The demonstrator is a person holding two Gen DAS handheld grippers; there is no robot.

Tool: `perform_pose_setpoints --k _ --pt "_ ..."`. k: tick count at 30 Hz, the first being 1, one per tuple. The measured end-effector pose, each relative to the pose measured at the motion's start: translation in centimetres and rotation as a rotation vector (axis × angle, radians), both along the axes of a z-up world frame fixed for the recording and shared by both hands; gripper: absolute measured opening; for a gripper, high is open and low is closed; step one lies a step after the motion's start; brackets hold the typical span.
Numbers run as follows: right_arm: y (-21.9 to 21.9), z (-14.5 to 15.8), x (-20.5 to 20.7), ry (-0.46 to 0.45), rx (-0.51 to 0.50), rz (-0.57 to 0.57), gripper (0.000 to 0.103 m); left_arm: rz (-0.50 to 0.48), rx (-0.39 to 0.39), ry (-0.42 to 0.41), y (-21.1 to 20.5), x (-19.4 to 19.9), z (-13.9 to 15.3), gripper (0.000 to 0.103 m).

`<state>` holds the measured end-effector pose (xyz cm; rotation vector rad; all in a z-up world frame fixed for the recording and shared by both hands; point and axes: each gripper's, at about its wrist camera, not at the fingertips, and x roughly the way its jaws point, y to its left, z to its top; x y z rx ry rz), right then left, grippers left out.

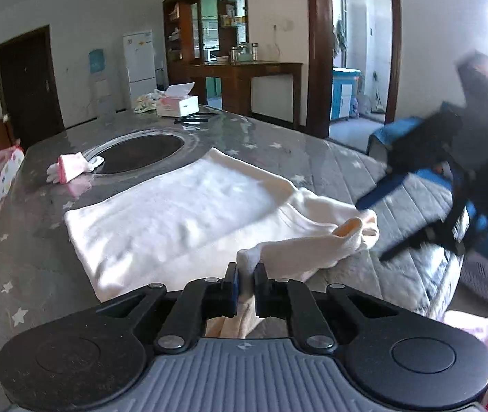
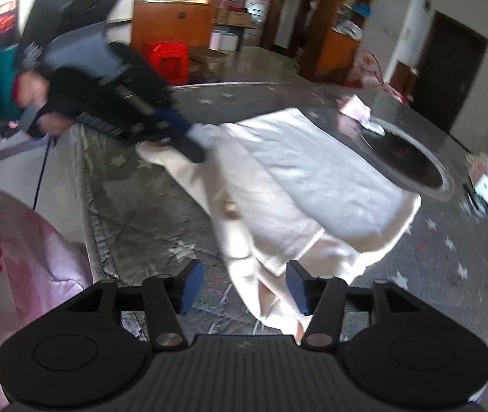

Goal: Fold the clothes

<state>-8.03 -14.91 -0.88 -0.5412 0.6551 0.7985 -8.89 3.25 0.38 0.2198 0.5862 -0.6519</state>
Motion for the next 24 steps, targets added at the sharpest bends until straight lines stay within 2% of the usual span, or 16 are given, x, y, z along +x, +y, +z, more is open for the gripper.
perform_pose_setpoints --k 6,9,11,12,14,16,19,24 --pt "1.7 -1.8 1.1 -0.048 -0.007 0.029 0.055 0.015 -0.040 0.054 0.6 1.2 -0.2 0.009" --pt "2.4 -2.6 1.9 -0.042 -0.014 0.038 0.044 0.006 -0.041 0.056 0.7 0.8 -0.2 0.010" --pt "2.6 -2.7 2.4 -0.028 -0.014 0.041 0.026 -0.004 -0.036 0.050 0.8 0.4 -0.4 0.013" --pt "2.5 -2.6 2.7 -0.012 -0.003 0.033 0.024 -0.009 -0.034 0.047 0.8 0.2 -0.4 0.013" --pt "2.4 -2.2 3.3 0.018 0.019 0.017 0.016 -0.013 -0.014 0.031 0.9 -0.5 -0.6 0.020" --pt "2.2 -1.9 3.9 0.049 0.041 0.000 0.015 -0.018 0.005 0.014 1.0 -1.1 -0.8 0.025" --pt "1.9 -1.4 4.9 0.095 0.075 -0.024 0.014 -0.018 0.040 -0.015 1.3 -2.2 -1.2 0.043" --pt "1.9 -0.8 5.6 0.115 0.101 -0.045 0.014 -0.029 0.121 -0.054 1.1 -3.5 -2.4 0.047"
